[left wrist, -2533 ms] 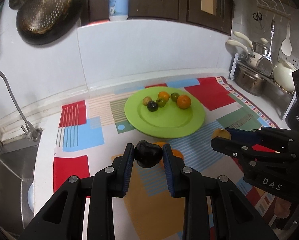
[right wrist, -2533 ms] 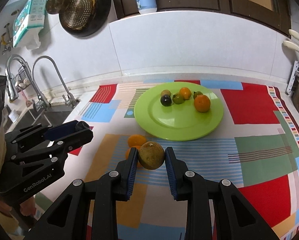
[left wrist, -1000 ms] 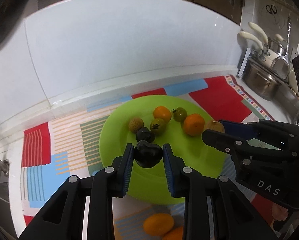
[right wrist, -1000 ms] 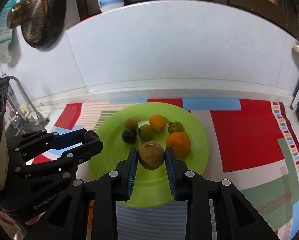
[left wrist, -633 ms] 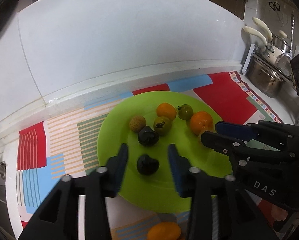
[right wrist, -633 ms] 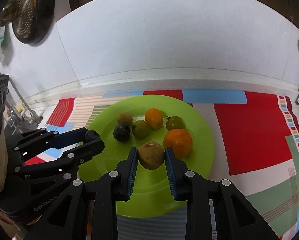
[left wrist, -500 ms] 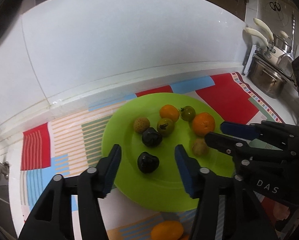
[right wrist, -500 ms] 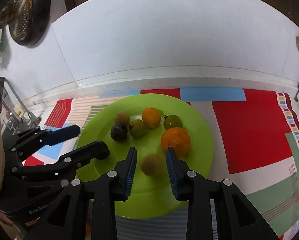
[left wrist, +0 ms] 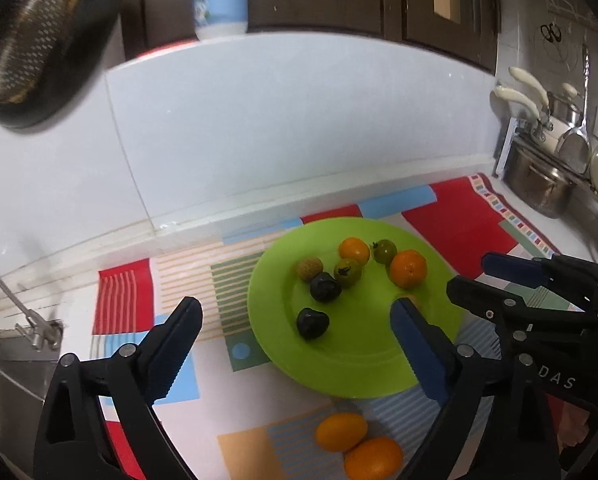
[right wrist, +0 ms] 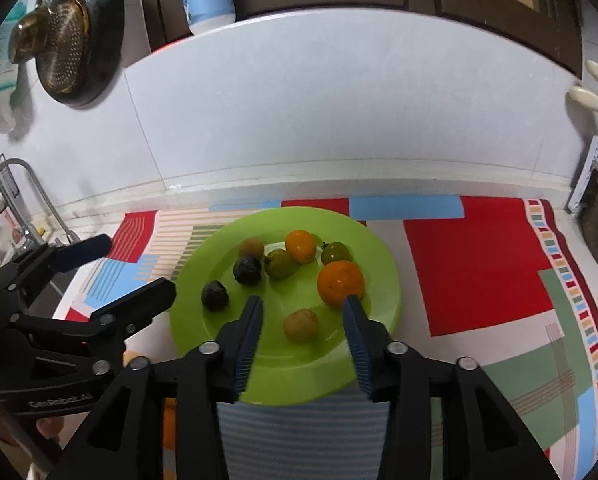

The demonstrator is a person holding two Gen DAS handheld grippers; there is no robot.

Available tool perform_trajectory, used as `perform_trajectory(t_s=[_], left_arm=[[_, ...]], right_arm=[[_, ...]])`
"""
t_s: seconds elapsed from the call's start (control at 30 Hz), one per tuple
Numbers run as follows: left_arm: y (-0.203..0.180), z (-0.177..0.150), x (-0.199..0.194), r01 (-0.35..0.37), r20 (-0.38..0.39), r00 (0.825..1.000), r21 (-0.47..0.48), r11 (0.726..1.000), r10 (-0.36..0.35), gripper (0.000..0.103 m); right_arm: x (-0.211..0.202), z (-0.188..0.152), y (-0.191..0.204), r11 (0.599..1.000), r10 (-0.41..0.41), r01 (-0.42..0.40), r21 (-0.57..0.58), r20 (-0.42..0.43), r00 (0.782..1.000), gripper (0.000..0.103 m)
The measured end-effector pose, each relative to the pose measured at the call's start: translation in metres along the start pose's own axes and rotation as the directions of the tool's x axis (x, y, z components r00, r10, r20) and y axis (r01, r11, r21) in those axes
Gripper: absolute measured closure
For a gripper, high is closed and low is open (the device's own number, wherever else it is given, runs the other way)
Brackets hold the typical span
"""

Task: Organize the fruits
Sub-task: 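Open both tools to release the plum and lime onto the plate, then withdraw both tools toward the last two oranges on the cloth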

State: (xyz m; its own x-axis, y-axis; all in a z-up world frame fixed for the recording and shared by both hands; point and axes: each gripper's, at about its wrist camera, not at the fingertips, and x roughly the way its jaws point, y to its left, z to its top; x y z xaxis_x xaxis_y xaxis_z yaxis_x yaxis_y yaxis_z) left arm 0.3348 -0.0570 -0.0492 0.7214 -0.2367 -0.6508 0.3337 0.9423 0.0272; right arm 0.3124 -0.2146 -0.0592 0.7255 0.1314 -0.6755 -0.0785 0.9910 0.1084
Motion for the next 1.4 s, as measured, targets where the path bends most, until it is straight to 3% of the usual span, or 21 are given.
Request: perform_trajectory(t_s=[0.1,0.43,0.53,0.7,1.4], left_arm=[[0.001,-0.001,-0.015,-0.006,0.017,1.0,-0.016,1.0,0.007,0.0],[0.007,-0.013,-0.055,-0.025,0.058,0.998,-0.037,0.999,0.027,0.0],[0.01,-0.017,-0.066,-0.043,0.07,0.997,-0.026,0.999,0.045,0.0],[0.019,-0.03,-0.083,-0.06,0.08,0.995,-0.018,0.998,0.061,0.0],[0.051,-0.069,-0.097,-0.019,0.057,0.998,0.023,1.0,0.018,0.0]], right_arm=[[-0.013,-0.003,0.003,1.0,-0.016,0.016,-0.01,0.02,1.0,0.055],[-0.049,-0.015,0.02,1.0,-0.015,0.016,-0.02,0.043,0.999,0.055],[-0.057,-0.02,0.027,1.0,-0.016,0.017,-0.023,0.048,0.999,0.048],[-0.064,-0.029,0.043,0.999,-0.007,0.009,-0.046,0.041,0.999,0.048],[-0.034,-0.068,0.096,0.992,0.072,-0.085,-0.093,-0.138,0.988,0.048]])
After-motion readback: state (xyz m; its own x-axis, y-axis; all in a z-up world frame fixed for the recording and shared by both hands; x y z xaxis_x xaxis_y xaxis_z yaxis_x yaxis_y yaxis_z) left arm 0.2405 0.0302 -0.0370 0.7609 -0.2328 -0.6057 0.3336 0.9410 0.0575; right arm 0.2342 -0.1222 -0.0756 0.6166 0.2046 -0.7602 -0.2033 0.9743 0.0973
